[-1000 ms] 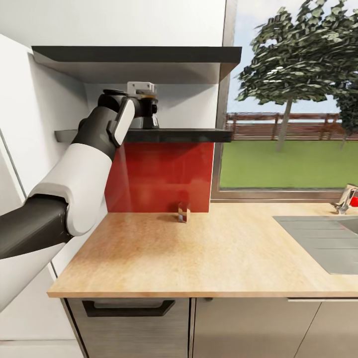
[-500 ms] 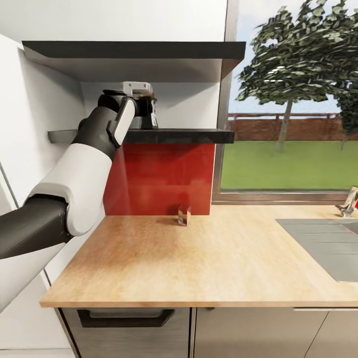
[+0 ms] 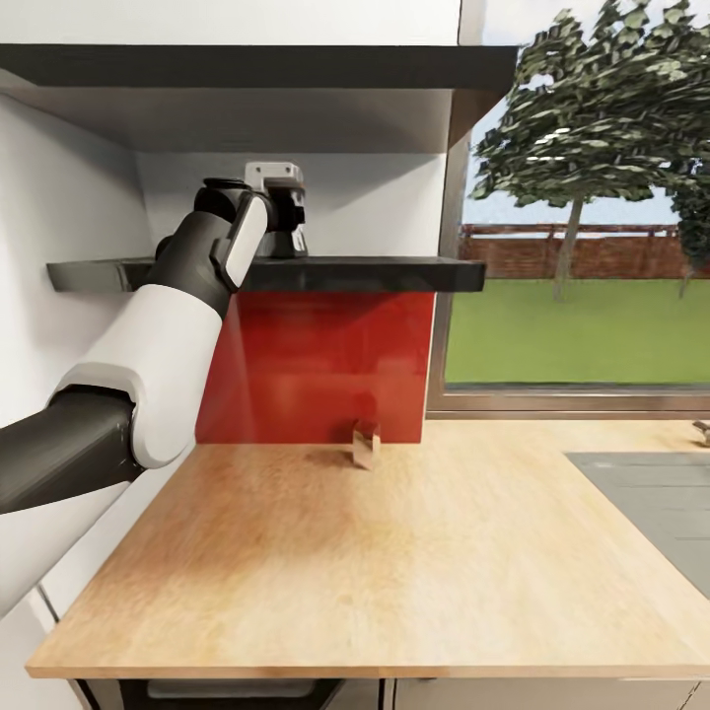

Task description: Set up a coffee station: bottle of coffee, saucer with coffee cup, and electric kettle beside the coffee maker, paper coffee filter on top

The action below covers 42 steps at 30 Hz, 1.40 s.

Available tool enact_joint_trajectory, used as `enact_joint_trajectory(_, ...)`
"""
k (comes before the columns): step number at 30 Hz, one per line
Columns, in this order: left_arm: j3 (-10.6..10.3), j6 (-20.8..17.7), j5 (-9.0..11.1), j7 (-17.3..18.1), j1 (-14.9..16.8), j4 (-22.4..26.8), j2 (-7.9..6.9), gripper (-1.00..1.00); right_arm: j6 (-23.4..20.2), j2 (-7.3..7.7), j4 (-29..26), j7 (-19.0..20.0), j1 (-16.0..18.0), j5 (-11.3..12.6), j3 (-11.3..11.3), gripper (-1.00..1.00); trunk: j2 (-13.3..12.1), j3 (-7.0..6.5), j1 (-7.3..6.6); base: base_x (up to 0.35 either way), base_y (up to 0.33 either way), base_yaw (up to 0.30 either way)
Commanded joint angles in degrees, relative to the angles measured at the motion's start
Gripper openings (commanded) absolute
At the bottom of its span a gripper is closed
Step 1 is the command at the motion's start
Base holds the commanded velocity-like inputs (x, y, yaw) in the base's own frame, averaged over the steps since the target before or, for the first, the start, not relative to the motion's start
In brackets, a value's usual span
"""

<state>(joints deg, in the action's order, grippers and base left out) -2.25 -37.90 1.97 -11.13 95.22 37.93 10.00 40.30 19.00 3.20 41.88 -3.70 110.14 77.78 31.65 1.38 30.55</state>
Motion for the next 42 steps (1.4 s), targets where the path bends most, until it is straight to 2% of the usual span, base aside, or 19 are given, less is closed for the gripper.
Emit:
enact_joint_trajectory(1,-0.1,-0.2,0.4,-0.4,0.1,0.0,0.00,1.00,0.0,0.02,0.1,0.4,0.0,0.6,0.4,1.00,0.1,0.10,0.06,0.303,0.000,0.000)
enact_joint_trajectory(42,-0.2,-0.2,0.7,-0.4,0.1,0.7,0.00,1.00,0.0,0.07,0.1,0.4,0.0,0.7,0.4,1.00,0.1,0.10,0.06,0.090,0.000,0.000)
